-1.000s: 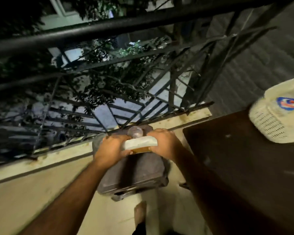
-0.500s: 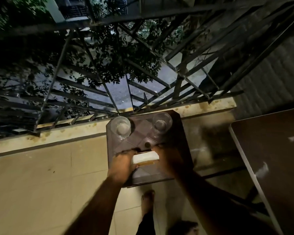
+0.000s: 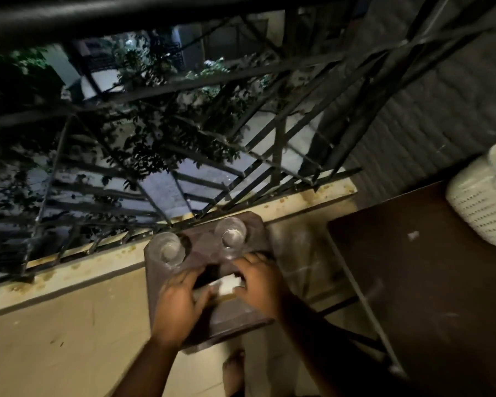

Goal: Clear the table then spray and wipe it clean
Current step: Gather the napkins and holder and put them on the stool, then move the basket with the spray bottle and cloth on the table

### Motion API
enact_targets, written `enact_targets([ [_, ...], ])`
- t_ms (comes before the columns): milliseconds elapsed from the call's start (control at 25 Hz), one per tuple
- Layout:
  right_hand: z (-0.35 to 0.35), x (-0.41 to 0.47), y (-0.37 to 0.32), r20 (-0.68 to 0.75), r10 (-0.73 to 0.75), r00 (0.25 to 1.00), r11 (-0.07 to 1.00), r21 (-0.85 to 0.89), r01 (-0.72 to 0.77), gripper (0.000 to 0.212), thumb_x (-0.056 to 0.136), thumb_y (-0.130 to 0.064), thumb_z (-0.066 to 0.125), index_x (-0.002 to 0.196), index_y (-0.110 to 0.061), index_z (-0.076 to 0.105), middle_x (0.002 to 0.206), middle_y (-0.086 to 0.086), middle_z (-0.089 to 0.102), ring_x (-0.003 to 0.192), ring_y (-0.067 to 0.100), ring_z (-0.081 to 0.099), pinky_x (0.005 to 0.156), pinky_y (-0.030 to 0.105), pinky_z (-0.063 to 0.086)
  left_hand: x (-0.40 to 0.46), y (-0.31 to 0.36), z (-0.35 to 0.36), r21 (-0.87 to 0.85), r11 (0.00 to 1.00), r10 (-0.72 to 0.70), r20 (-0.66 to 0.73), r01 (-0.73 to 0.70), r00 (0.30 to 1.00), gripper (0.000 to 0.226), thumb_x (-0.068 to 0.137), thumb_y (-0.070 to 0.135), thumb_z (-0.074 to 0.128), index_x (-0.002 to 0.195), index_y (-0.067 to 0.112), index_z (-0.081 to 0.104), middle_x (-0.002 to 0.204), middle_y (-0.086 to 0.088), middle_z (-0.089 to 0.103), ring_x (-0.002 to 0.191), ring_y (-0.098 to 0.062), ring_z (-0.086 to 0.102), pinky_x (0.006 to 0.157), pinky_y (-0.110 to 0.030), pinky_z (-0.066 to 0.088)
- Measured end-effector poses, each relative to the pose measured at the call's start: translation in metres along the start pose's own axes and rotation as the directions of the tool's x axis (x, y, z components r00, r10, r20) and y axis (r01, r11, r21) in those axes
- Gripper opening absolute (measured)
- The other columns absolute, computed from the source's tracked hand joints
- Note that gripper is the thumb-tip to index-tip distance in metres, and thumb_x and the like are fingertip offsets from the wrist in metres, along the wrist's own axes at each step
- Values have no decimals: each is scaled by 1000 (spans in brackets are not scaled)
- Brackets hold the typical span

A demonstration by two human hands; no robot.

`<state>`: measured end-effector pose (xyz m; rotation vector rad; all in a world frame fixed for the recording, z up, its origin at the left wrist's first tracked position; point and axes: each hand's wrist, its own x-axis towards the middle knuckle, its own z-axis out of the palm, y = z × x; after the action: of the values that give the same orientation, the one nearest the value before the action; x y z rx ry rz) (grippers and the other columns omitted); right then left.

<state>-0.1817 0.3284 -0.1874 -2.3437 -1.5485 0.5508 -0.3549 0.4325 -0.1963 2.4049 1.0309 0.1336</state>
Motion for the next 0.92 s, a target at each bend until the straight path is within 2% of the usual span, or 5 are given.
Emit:
enact_targets([
  [80, -51, -21, 20, -77, 52, 996, 997, 52, -48, 53, 68, -39, 66, 118, -24, 59, 117, 1, 61, 108, 26, 55, 92, 37, 48, 9, 61, -11, -75, 993, 84, -38, -86, 996, 37, 85, 49, 47, 104, 23, 66, 98, 2, 69, 88, -20, 66, 76, -33, 52],
  [240, -164, -83, 79, -241, 183, 953, 980, 120, -158, 51, 74, -40, 65, 122, -23, 59, 124, 1, 60, 113, 22, 55, 94, 38, 47, 32, 196, -15, -150, 952, 263, -37, -266, 964, 40, 86, 51, 46, 103, 24, 70, 100, 6, 70, 91, -12, 65, 80, -24, 48],
  [440, -280, -191, 178, -497, 446, 745, 895, 228, -384, 45, 77, -41, 66, 118, -22, 63, 119, -1, 64, 110, 17, 58, 93, 30, 45, 53, 373, -4, -156, 865, 483, -2, -477, 876, 22, 89, 36, 63, 108, 27, 70, 107, 10, 68, 100, -9, 63, 86, -23, 46],
  [800, -350, -241, 279, -420, 773, 476, 631, 586, -508, 43, 78, -35, 72, 117, -20, 63, 109, -1, 66, 100, 15, 62, 85, 28, 50, 115, 535, 48, -189, 739, 671, 120, -646, 732, 23, 89, 36, 61, 111, 31, 66, 111, 14, 65, 102, -5, 59, 89, -26, 47],
  [920, -368, -224, 322, -359, 879, 314, 475, 728, -494, 49, 78, -36, 72, 121, -17, 58, 112, 3, 66, 96, 18, 64, 83, 34, 54, 153, 564, 63, -208, 749, 657, 116, -629, 745, 26, 88, 33, 63, 112, 25, 67, 112, 8, 66, 99, -8, 60, 87, -25, 48],
])
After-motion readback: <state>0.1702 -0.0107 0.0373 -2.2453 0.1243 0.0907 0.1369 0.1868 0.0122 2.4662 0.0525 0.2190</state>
